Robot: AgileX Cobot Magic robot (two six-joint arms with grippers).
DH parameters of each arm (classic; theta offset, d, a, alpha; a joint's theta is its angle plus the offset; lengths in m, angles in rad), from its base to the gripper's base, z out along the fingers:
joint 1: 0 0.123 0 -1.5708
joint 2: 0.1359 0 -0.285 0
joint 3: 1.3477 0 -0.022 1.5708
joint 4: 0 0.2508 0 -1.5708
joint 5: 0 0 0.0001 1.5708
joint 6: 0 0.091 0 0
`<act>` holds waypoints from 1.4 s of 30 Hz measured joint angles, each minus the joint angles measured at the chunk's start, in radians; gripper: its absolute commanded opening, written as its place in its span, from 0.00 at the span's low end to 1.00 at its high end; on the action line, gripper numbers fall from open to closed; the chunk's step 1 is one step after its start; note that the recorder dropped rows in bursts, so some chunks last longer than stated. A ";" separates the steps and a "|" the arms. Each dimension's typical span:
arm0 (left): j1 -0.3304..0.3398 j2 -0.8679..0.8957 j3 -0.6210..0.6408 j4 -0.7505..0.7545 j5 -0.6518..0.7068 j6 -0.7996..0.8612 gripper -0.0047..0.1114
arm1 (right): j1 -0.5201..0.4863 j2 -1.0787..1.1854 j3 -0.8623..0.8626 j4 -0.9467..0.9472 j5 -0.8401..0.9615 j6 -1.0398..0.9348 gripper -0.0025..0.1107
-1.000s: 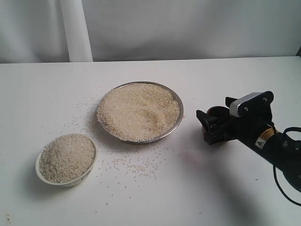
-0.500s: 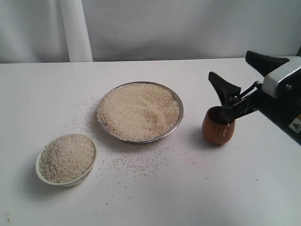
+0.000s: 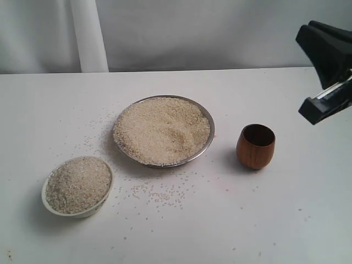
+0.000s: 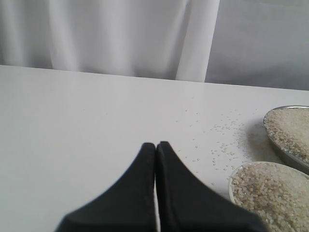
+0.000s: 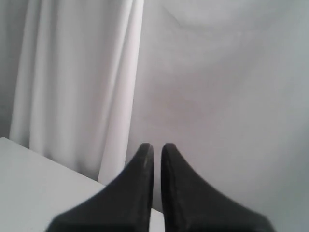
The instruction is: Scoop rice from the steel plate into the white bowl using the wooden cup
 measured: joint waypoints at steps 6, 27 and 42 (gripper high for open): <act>0.000 0.000 0.000 0.000 0.000 0.000 0.04 | 0.000 -0.178 0.000 -0.089 0.074 0.130 0.02; 0.000 0.000 0.000 0.000 0.000 0.000 0.04 | 0.000 -0.316 0.000 -0.079 0.092 0.190 0.02; 0.000 0.000 0.000 0.000 0.000 0.000 0.04 | 0.000 -0.330 0.002 -0.039 0.258 0.188 0.02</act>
